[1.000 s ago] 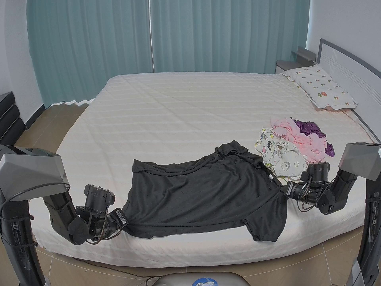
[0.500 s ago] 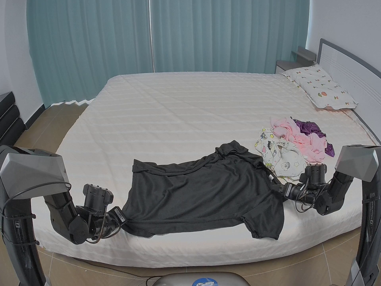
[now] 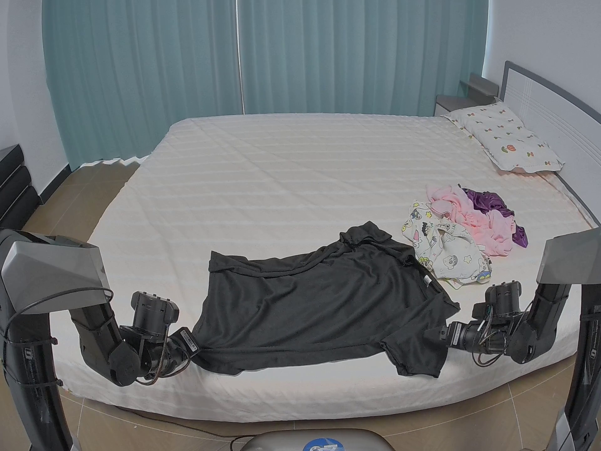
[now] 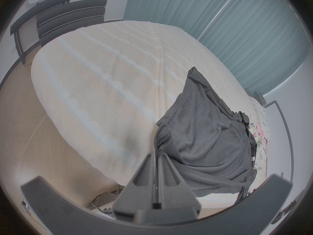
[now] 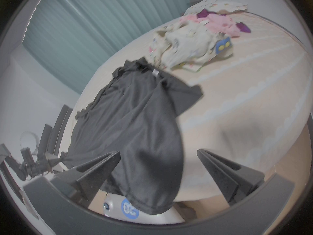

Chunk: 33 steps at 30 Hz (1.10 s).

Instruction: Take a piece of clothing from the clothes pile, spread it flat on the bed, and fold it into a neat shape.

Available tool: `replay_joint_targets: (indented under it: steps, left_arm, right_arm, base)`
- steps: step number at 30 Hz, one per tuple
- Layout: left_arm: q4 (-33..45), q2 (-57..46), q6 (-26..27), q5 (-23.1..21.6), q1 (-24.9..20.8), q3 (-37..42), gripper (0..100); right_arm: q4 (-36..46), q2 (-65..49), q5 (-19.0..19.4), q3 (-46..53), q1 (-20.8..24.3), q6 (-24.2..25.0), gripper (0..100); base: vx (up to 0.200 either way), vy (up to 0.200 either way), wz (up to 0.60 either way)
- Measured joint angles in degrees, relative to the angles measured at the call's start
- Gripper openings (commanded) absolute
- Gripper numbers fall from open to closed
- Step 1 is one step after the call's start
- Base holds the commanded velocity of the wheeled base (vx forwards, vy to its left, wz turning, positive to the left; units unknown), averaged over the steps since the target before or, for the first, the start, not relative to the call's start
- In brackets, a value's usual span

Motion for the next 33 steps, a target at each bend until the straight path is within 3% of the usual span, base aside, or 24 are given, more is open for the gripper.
replay_joint_targets:
  steps: [12,24,25,29,30,33]
  left_arm:
    - [0.0,0.0,0.0,-0.1,0.0,0.2,0]
    - [4.3,-1.2,4.0,-0.9,-0.6,2.7,0]
    - [5.2,-1.3,4.5,-0.9,-0.6,2.9,0]
    - [8.1,-1.6,6.0,-0.9,-0.7,3.4,0]
    - [8.2,-1.7,6.0,-0.9,-0.8,3.4,100]
    - [8.3,-1.7,6.1,-0.9,-1.2,3.4,100]
  right_arm:
    - [0.8,0.8,-2.3,2.2,2.0,-1.2,0]
    - [3.0,-5.1,-1.8,12.0,-4.8,-10.0,0]
    - [3.1,-5.3,-1.7,12.5,-5.1,-10.2,100]
    - [3.1,-5.7,-1.7,13.6,-5.5,-10.5,100]
    - [3.1,-5.7,-1.7,13.7,-5.4,-10.5,100]
    - [3.0,-5.8,-1.6,13.6,-5.2,-10.0,100]
  base:
    - [0.000,0.000,0.00]
    - [0.000,0.000,0.00]
    - [0.000,0.000,0.00]
    - [0.000,0.000,0.00]
    - [0.000,0.000,0.00]
    - [0.000,0.000,0.00]
